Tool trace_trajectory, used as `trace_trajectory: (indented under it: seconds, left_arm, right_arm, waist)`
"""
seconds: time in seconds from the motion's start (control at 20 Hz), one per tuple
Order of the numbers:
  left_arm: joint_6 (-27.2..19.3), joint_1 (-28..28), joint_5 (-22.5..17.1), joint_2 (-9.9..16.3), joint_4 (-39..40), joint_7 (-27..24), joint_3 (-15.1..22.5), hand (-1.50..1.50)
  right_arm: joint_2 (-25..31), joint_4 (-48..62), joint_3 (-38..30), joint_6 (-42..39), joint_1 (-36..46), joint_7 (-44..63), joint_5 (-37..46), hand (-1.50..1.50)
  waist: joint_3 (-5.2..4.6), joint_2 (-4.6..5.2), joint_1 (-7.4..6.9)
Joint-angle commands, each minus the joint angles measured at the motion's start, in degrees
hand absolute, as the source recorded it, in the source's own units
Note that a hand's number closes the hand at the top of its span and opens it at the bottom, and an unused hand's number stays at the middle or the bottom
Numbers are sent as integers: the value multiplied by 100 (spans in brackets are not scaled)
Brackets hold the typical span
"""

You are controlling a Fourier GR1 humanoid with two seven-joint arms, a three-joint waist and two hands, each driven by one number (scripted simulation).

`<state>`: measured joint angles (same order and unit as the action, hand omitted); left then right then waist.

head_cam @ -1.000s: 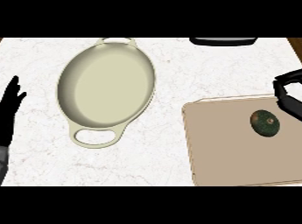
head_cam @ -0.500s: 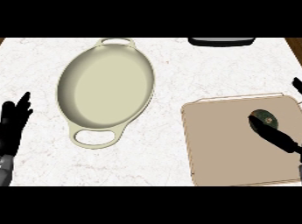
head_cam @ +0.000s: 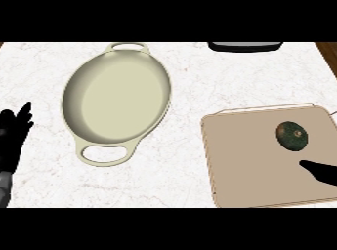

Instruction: Pick the squash from the tray and place it in the pot

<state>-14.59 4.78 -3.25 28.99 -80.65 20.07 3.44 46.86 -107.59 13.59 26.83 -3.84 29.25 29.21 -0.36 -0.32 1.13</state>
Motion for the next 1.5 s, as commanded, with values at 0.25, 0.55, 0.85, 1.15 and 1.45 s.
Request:
trace_trajectory:
  seconds: [0.25,0.55,0.85,1.15,1.45]
  left_arm:
    - [71,222,74,-68,-96,247,79,0]
    - [364,126,29,10,204,-78,-241,0]
    - [327,210,234,-173,-17,225,-225,0]
    - [383,305,374,-400,286,97,-331,0]
    - [338,147,688,-653,-265,404,-336,0]
  right_arm:
    - [534,-1244,563,-2712,567,2777,-606,-150]
    - [107,-830,533,-3514,1303,3499,-858,-150]
    - [-471,-566,620,-3598,1375,3712,-496,-150]
    - [-612,59,222,-4005,1521,3238,-516,-150]
    - [-1170,444,71,-3906,1260,2646,142,-150]
  waist:
    - [17,37,-142]
    - [31,39,-157]
    - [34,32,-129]
    - [34,37,-125]
    - [36,32,-113]
